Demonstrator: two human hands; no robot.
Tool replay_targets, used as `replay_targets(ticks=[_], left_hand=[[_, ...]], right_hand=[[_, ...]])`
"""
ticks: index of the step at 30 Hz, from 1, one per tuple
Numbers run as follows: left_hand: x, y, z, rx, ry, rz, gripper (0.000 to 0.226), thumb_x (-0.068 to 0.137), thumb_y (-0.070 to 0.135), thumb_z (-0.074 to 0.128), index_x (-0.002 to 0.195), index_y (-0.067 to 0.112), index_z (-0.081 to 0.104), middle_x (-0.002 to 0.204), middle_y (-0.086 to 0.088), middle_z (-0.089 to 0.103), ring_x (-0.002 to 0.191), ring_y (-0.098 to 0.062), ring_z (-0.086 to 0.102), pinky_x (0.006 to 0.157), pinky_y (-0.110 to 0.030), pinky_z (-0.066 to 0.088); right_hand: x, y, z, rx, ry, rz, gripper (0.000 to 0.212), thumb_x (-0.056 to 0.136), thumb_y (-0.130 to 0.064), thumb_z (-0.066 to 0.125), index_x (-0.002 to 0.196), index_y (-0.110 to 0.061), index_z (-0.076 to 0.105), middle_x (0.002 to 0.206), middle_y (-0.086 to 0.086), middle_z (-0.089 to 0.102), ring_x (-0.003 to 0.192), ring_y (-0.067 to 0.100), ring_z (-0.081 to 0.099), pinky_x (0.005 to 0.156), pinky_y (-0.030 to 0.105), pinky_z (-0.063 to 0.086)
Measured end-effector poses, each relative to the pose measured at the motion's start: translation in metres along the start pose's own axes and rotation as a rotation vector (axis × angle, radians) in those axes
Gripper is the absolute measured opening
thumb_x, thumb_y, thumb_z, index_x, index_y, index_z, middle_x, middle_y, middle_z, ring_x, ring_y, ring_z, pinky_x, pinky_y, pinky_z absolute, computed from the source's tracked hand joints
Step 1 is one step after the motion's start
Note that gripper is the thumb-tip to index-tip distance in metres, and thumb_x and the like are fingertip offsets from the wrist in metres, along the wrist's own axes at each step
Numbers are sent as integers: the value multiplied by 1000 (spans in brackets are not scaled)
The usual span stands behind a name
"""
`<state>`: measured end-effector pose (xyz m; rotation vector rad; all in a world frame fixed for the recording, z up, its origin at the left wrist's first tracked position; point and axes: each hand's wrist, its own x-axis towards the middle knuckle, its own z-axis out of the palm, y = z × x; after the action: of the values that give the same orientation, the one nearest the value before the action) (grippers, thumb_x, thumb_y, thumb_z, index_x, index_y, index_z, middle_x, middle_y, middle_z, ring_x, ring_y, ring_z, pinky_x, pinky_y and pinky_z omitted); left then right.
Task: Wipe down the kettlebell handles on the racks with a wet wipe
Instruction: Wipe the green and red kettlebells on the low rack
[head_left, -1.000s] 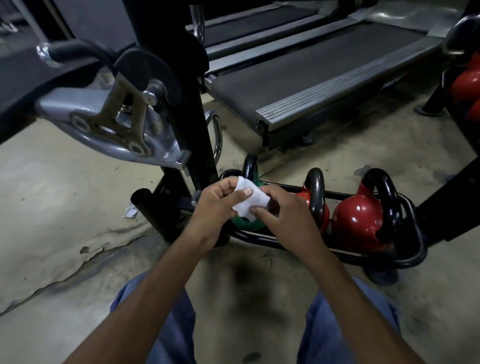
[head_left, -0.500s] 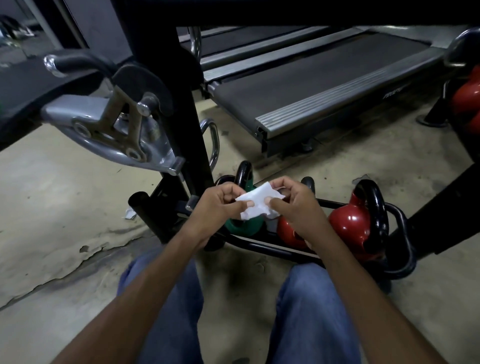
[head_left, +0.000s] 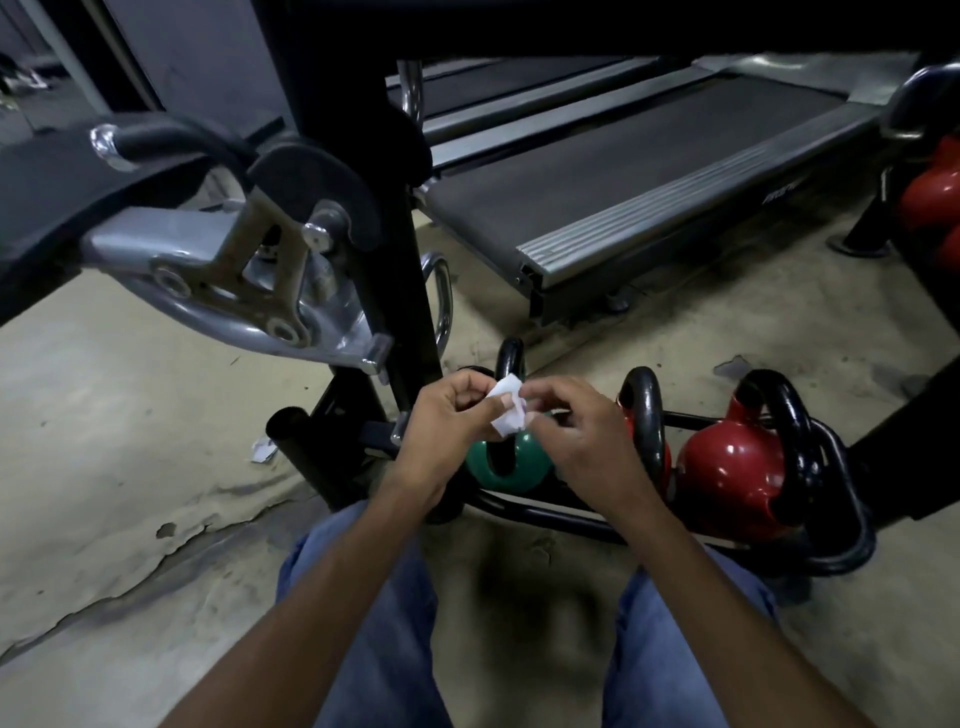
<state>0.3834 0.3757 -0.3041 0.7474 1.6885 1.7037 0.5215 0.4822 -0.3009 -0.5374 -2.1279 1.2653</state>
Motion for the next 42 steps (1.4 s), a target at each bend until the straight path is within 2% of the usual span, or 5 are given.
replay_targets(ticks=[7, 13, 25, 33, 42], left_hand=[[18, 5, -8, -38, -143, 6, 15, 98, 10, 69, 109, 0, 70, 98, -21, 76, 88, -31, 72, 87, -51, 60], [36, 20, -24, 18, -184, -1, 40, 80, 35, 85, 101, 2, 73, 91, -16, 77, 80, -23, 72, 75, -36, 58], [58, 7, -43, -15, -149, 36, 8, 91, 17, 78, 95, 10, 76, 91, -11, 78, 84, -22, 74, 82, -41, 60], [43, -24, -55, 771, -426, 261, 93, 85, 35, 83, 162, 32, 31, 168, 15, 25, 151, -3, 24, 121, -24, 24], [37, -19, -39, 1199, -373, 384, 96, 88, 36, 78, 164, 24, 22, 172, 9, 18, 153, -21, 27, 123, -36, 28]], right_hand=[[24, 11, 1, 302, 70, 346, 16, 93, -9, 75, 107, -13, 70, 105, 15, 73, 95, 25, 69, 79, 41, 59], [38, -1, 8, 264, -19, 362, 25, 91, -15, 78, 99, 5, 65, 82, 9, 69, 76, 20, 62, 72, 38, 51], [54, -19, 29, 376, 90, 388, 4, 95, -4, 69, 97, -8, 70, 87, 7, 74, 77, 18, 71, 69, 30, 62], [117, 16, 21, -383, 219, 169, 19, 92, -7, 65, 104, -14, 77, 97, -1, 75, 89, 12, 68, 78, 27, 54], [167, 43, 35, -562, -88, 392, 23, 93, -11, 60, 106, -5, 78, 112, 19, 76, 111, 34, 68, 90, 35, 52]])
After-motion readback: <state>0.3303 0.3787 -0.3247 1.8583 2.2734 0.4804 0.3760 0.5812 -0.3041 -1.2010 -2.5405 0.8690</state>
